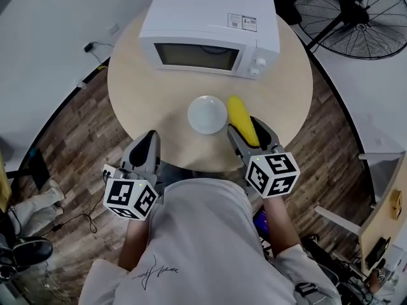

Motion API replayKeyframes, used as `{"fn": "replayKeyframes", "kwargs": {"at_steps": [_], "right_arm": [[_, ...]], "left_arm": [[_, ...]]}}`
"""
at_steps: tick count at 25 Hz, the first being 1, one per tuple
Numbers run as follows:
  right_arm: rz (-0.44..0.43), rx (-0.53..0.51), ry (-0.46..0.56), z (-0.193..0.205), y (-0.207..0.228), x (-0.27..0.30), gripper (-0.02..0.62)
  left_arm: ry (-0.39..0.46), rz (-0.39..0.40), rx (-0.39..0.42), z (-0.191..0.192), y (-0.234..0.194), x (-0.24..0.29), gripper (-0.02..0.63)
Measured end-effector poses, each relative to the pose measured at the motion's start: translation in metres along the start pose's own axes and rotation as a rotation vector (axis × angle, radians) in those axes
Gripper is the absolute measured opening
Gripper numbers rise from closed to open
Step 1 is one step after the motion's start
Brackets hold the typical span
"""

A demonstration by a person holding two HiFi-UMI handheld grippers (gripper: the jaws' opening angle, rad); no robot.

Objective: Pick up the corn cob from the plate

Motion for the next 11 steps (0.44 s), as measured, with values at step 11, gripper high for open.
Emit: {"fn": "replayKeyframes", "kwargs": {"at_steps": [11], "right_arm": [[-0.079, -0.002, -0.013, -0.0047, 0.0004, -0.0032, 0.27]], "left_arm": [[0.005, 0.001, 0.003, -0.0011, -0.0001, -0.0023, -0.002]]}}
Point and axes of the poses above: the fingertips, and each gripper's own axes: x forward along the fingers, y to its right, z out of its underside, the point moved 5 cm from there along -x, backward along the fingers, and after that the axes turned 4 degrees about -y, right-handed, at the moved point
